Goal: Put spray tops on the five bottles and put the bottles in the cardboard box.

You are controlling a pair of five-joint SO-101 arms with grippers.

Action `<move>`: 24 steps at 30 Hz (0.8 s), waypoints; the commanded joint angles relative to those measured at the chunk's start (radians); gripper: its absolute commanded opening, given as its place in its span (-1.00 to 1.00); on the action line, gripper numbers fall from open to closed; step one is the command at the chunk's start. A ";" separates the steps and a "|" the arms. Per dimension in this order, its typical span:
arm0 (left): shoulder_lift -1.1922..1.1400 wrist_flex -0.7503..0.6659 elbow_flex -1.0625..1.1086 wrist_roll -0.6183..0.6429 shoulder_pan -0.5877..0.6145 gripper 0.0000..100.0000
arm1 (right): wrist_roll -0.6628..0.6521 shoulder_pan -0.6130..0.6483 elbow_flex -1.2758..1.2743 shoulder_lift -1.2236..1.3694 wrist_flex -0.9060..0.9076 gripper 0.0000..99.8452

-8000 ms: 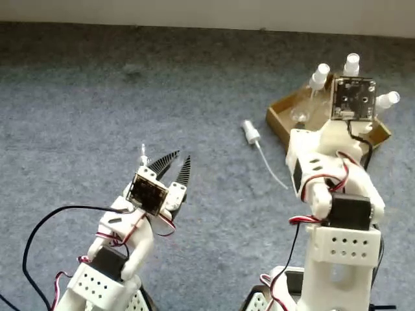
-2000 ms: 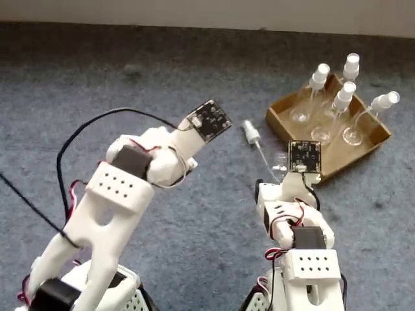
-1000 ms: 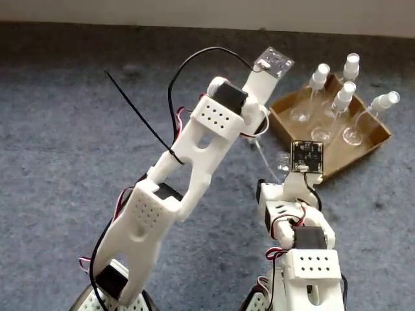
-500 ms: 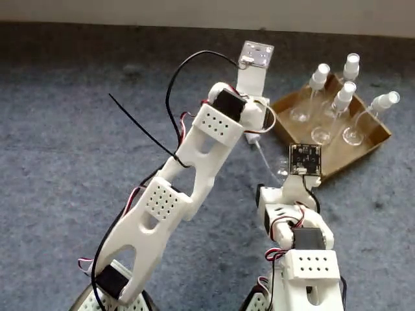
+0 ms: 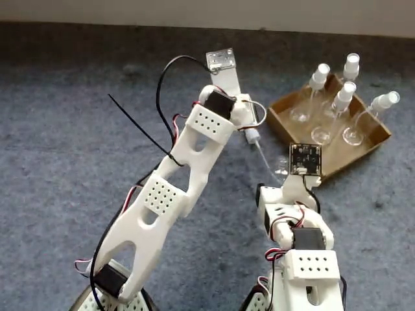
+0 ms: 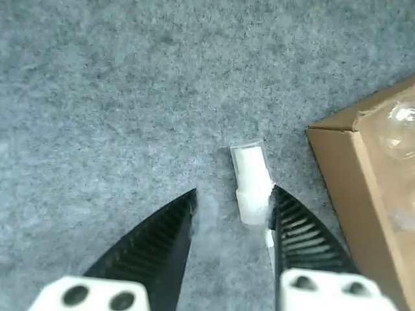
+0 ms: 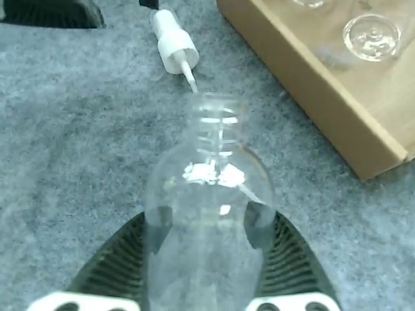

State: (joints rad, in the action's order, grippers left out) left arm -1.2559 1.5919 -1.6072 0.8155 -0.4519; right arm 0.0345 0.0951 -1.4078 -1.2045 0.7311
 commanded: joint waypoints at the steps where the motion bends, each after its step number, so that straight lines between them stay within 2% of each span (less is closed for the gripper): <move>1: 0.016 -0.017 -0.039 0.012 -0.031 -0.67 | -0.008 -0.012 0.010 -0.016 -0.022 -0.94; 8: -0.024 -0.083 -0.045 0.009 -0.088 -0.68 | -0.008 -0.012 0.010 -0.016 -0.022 -0.94; 16: -0.082 -0.160 -0.045 0.015 -0.091 -0.68 | -0.008 -0.012 0.008 -0.016 -0.021 -0.94; 20: -0.084 -0.160 -0.045 0.087 -0.085 -0.67 | -0.008 -0.012 0.008 -0.016 -0.021 -0.94; 24: -0.087 -0.175 -0.038 0.098 -0.085 -0.67 | -0.008 -0.012 0.008 -0.016 -0.021 -0.94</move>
State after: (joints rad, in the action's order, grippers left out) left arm -1.3617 1.4400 -1.6088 0.8968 -0.5286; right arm 0.0345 0.0951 -1.4078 -1.2045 0.7311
